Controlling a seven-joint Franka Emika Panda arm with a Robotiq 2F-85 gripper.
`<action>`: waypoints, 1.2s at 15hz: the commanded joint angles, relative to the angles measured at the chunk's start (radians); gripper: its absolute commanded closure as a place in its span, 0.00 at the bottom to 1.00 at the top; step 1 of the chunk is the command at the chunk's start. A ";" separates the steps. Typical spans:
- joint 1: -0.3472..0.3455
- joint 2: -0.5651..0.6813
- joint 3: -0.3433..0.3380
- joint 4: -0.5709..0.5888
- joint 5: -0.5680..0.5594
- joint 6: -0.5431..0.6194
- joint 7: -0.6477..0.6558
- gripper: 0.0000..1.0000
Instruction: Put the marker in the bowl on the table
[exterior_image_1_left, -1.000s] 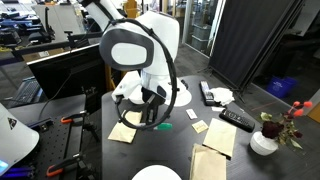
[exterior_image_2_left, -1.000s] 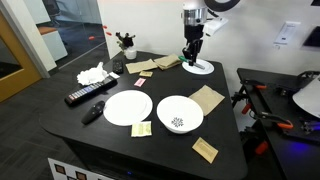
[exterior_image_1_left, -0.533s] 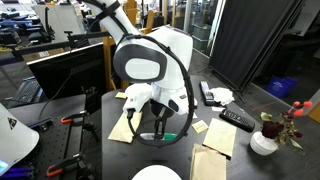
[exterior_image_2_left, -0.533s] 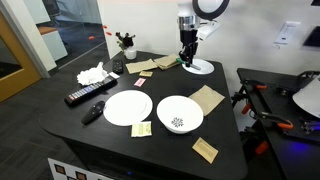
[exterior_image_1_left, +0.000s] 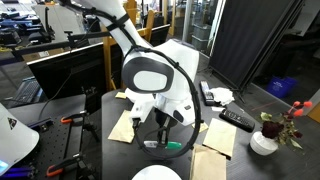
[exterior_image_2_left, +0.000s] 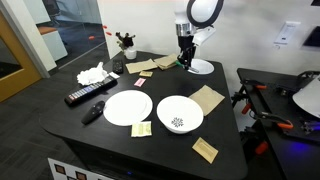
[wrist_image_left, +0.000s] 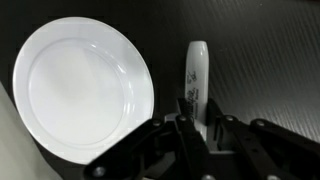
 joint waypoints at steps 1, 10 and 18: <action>0.012 0.037 -0.022 0.028 -0.002 0.009 0.006 0.94; 0.053 -0.015 -0.049 -0.002 -0.018 -0.003 0.058 0.20; 0.095 -0.244 -0.055 -0.114 -0.053 -0.015 0.117 0.00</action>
